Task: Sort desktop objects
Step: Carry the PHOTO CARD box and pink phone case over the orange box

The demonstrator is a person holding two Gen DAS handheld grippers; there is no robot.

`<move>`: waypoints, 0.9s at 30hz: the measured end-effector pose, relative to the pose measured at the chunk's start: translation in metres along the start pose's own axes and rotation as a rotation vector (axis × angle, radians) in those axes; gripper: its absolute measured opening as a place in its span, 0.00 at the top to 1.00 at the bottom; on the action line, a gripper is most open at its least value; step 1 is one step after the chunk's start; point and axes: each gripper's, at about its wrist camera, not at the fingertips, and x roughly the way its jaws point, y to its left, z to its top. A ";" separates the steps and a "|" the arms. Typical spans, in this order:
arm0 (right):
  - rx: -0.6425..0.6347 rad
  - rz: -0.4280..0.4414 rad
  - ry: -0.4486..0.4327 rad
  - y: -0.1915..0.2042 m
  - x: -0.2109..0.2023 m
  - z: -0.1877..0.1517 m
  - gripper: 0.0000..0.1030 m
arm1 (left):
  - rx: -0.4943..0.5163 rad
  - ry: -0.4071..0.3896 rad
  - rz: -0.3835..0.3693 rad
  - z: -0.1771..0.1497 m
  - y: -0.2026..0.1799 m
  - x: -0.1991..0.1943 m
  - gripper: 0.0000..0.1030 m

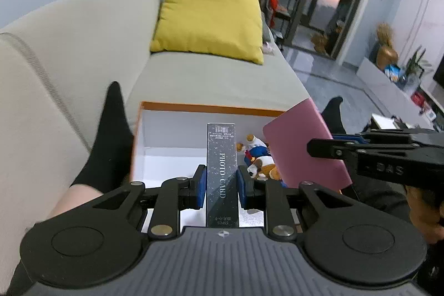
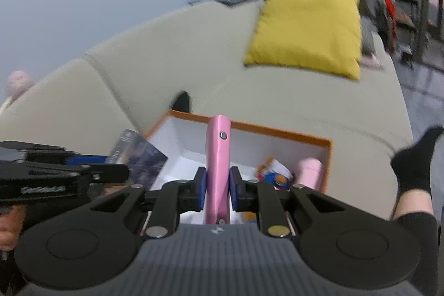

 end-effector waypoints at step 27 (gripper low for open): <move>0.293 -0.103 0.267 -0.042 0.153 -0.001 0.81 | -0.061 0.282 0.038 0.019 0.017 0.167 0.75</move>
